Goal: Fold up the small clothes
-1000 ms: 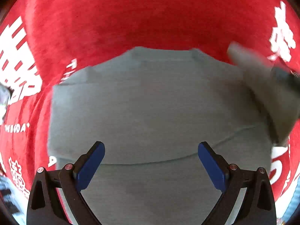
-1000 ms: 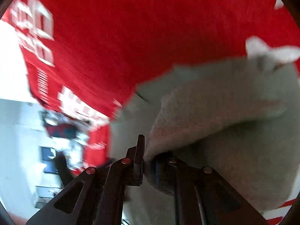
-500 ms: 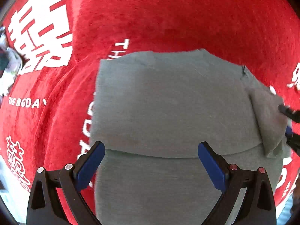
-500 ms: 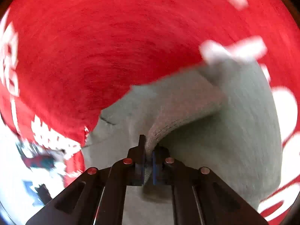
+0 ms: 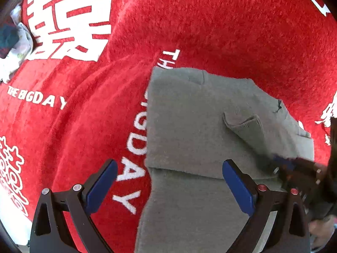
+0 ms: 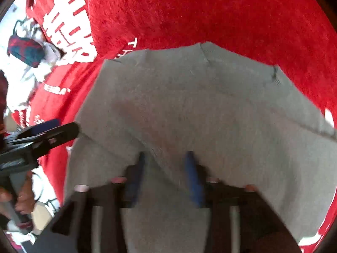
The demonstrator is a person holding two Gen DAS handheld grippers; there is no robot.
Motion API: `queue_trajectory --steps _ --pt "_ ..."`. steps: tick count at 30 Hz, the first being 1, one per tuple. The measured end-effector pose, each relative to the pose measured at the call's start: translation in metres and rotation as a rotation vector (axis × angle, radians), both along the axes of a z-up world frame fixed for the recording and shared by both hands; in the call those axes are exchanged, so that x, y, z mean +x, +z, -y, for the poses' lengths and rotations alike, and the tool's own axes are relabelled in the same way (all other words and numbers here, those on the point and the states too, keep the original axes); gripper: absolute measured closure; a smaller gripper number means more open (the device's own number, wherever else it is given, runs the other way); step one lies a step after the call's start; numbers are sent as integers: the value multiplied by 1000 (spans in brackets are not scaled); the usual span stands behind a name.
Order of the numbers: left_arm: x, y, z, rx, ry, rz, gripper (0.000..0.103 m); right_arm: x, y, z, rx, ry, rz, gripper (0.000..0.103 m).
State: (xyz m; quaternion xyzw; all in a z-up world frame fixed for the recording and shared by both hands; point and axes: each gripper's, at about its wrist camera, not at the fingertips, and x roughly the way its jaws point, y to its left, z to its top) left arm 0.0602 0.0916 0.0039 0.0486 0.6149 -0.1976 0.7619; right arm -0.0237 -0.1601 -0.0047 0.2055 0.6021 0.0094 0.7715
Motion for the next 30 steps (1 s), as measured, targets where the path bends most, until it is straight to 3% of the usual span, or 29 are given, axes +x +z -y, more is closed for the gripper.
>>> queue_trajectory --steps 4,9,13,14,15,16,17,18,23,27,28,29,30 --pt "-4 -6 17 -49 -32 -41 3 -46 5 29 87 -133 -22 45" --pt "-8 -21 50 -101 -77 -115 3 -133 -10 102 288 -490 -90 44" --pt "-8 -31 73 -134 -91 -157 4 -191 -27 149 439 -760 -40 45" --pt "-8 -31 78 -146 -91 -163 11 -198 -29 156 468 -812 -17 44" --pt "-8 -32 81 -151 -91 -168 31 -202 -31 162 485 -857 2 45" --pt "-7 -33 86 -154 -93 -180 45 -204 -33 165 493 -886 17 44" --pt "-6 -33 89 -158 -94 -186 79 -207 -32 171 494 -910 28 44" --pt "-4 -32 91 -180 -98 -202 96 -208 -30 176 491 -918 35 44" --pt "-1 1 80 -248 -100 -94 96 -190 -25 173 446 -853 28 44" --pt "1 -14 66 -204 -98 -130 96 -175 -32 166 434 -848 2 47" --pt "1 -18 64 -192 -96 -139 96 -171 -27 166 397 -824 -1 55" --pt "0 -22 61 -180 -93 -145 96 -169 -22 165 362 -803 2 82" --pt "-2 -24 59 -176 -88 -146 96 -165 -14 165 300 -761 2 95"
